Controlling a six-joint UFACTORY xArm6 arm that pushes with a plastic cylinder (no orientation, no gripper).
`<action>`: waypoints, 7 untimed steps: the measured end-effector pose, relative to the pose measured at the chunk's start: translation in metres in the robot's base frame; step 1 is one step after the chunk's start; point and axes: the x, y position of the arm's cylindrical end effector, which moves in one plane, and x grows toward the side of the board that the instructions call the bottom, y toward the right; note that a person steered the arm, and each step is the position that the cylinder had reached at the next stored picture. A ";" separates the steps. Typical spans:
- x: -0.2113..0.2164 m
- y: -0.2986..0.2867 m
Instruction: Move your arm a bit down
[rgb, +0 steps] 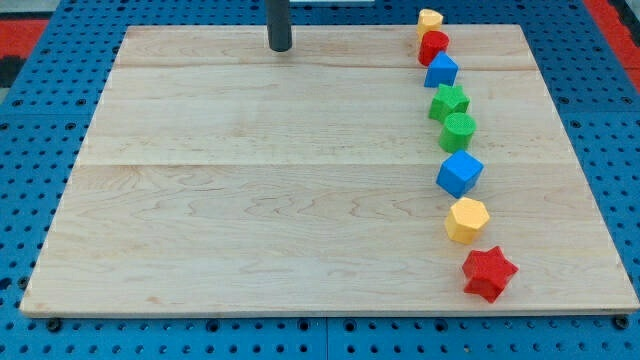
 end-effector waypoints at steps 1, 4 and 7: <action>0.000 -0.001; -0.001 -0.004; 0.000 0.015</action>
